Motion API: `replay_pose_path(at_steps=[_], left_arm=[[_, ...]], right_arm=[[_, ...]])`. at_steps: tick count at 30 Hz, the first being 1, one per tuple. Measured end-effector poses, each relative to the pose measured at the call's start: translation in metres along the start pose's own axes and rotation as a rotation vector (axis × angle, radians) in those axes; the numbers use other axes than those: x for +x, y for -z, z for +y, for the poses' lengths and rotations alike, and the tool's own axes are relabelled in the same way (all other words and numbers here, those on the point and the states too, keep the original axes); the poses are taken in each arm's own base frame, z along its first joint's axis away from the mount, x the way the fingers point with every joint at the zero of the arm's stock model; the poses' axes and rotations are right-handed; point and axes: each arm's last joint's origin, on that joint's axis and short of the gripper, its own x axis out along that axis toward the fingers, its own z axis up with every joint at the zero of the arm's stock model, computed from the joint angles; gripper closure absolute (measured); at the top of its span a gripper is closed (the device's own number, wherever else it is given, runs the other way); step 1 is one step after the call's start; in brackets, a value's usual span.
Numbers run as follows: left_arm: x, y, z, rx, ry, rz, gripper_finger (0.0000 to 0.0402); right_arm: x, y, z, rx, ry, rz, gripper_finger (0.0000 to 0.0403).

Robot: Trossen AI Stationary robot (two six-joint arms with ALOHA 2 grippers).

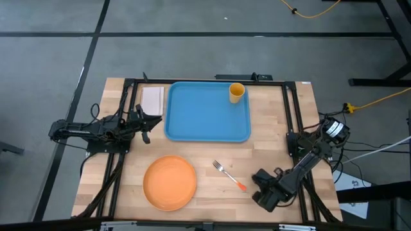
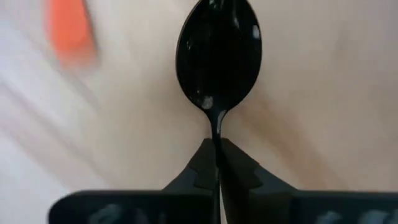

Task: Pick and place plate/cup/fork/spoon on tray
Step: Put the black spoon on the blue serving tray to the bottom of the yellow cup

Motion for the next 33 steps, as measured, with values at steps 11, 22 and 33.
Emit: replay_pose_path(at_steps=[11,22,33], left_arm=[[0.000,0.000,0.000,0.000,0.000,0.000,0.0354],[0.000,0.000,0.000,0.000,0.000,0.000,0.0354],[0.000,0.000,0.000,0.000,0.000,0.000,0.0354]], right_arm=[[-0.059,-0.078,0.013,0.213,-0.053,-0.476,0.0401],[-0.051,-0.200,-0.028,0.485,0.065,-0.466,0.0401],[-0.045,-0.267,-0.069,0.504,0.047,-0.443,0.0401]])
